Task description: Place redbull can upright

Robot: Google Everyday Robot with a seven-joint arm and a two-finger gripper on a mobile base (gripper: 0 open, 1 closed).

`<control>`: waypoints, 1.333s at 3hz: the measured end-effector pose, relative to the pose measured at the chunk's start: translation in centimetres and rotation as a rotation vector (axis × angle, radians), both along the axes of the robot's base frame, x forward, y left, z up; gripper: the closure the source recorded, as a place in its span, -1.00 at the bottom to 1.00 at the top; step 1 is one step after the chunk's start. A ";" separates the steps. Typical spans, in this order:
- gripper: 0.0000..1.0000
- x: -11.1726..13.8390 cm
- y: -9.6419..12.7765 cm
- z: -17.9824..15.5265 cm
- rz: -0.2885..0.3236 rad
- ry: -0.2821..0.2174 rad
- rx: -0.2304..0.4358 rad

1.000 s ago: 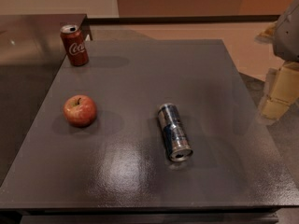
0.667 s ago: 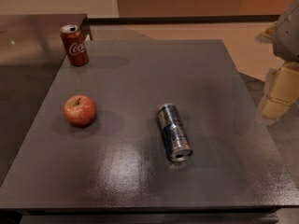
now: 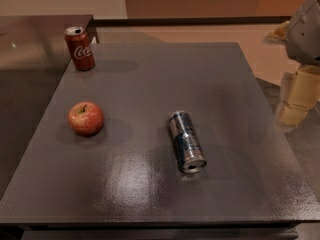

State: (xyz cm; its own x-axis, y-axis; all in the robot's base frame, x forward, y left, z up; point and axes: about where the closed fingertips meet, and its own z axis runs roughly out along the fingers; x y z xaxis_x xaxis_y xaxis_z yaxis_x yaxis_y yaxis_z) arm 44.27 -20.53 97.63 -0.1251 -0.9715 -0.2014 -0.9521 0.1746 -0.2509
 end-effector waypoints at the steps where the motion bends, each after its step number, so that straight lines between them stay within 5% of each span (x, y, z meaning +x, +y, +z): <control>1: -1.00 1.8 8.5 -1.8 0.583 -0.029 0.005; 4: -1.00 -1.0 12.9 -6.9 1.150 -0.081 -0.044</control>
Offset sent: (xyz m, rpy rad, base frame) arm -0.0255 0.1365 -0.0872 -0.0824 -0.1574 1.5269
